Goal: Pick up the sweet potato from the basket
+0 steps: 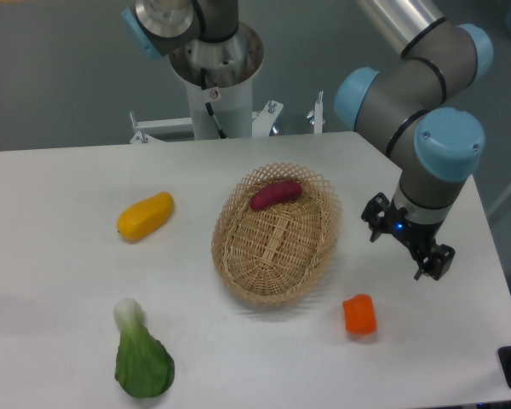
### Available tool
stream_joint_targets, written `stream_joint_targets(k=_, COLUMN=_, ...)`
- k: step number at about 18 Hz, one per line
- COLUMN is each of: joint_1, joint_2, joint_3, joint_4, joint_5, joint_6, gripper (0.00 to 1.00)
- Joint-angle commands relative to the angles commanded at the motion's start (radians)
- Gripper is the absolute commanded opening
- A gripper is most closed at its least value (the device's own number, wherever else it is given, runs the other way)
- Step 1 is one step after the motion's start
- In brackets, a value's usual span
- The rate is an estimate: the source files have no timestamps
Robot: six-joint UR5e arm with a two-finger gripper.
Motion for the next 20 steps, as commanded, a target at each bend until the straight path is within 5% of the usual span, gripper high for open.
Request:
stream_joint_targets(k=6, joint_1=-0.006, joint_2=0.008, joint_3=-0.015, joint_4=-0.003, joint_5=0.002, joint_6=0.000, gripper=1.00)
stream_joint_targets(k=20, joint_1=-0.031, joint_2=0.225, joint_3=-0.449, joint_4=0.064, joint_5=-0.003, joint_6=0.035, gripper=1.00)
